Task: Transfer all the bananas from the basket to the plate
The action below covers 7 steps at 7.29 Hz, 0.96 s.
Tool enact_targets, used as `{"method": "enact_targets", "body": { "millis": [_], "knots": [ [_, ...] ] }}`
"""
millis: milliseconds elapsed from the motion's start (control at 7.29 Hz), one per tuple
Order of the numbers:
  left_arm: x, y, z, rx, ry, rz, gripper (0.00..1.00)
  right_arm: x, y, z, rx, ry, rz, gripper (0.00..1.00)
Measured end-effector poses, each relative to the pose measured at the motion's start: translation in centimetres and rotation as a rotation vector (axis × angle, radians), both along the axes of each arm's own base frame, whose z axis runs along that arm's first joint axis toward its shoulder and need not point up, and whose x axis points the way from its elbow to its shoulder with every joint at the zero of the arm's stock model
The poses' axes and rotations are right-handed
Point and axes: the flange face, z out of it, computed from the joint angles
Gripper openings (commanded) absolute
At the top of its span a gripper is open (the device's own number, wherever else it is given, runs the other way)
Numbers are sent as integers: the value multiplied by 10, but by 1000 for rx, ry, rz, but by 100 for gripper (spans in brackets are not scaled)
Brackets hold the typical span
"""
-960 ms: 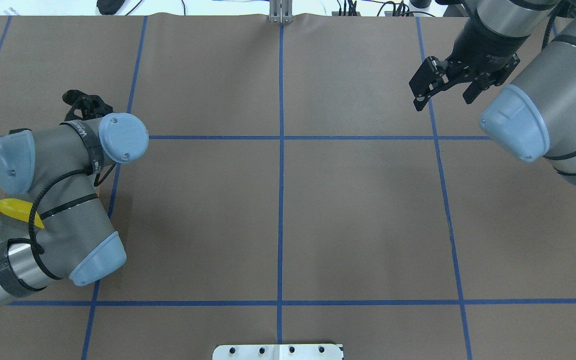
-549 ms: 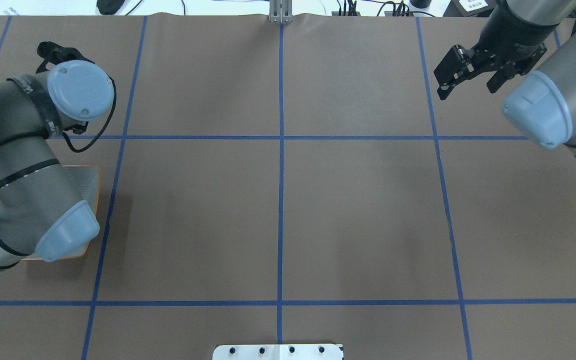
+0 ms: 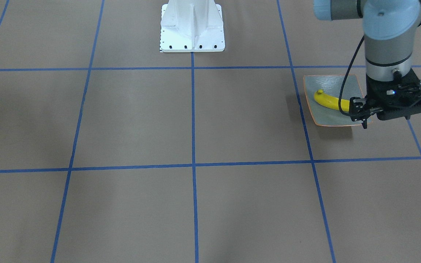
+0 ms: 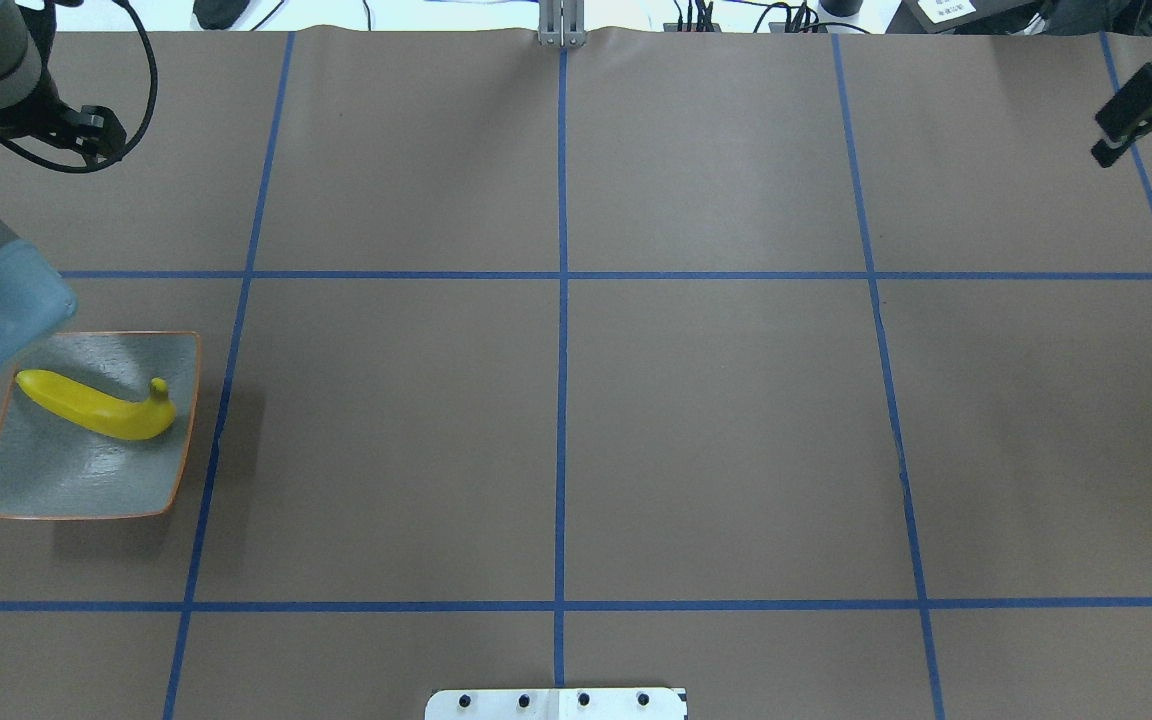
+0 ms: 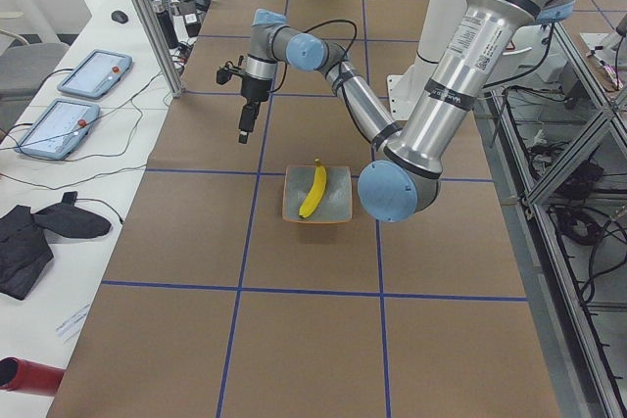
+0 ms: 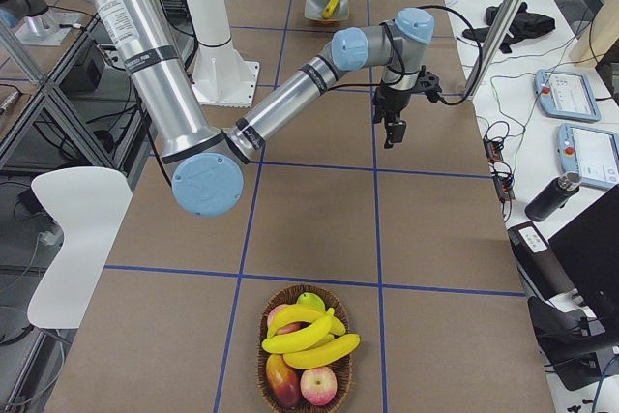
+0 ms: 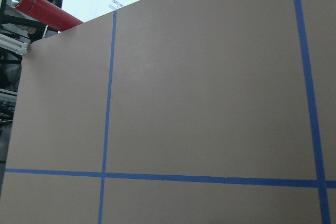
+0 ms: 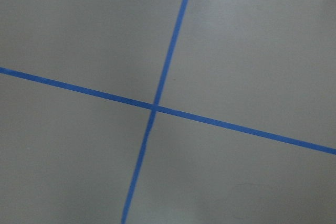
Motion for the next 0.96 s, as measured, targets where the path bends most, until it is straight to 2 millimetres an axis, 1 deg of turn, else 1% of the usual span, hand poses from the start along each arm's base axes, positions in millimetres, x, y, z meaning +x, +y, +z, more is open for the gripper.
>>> {"method": "enact_targets", "body": {
  "millis": [274, 412, 549, 686, 823, 960],
  "knots": [
    [-5, -2, -1, -1, 28, 0, 100, 76, 18, 62, 17, 15, -29, 99],
    [-5, -2, -2, 0, 32, 0, 100, 111, 33, 95, 31, 5, -60, 99],
    [-4, -2, -2, 0, 45, 4, 100, 141, 50, 131, 42, -22, -98, 99],
    [-3, 0, 1, -8, 74, 17, 100, 167, 65, 172, 42, -69, -131, 99],
    [-4, 4, 13, -20, 108, 41, 100, 186, 79, 216, 38, -124, -152, 99],
    [-13, 7, 30, -27, 145, 63, 100, 198, 90, 259, 41, -175, -150, 99]
  ]
}}
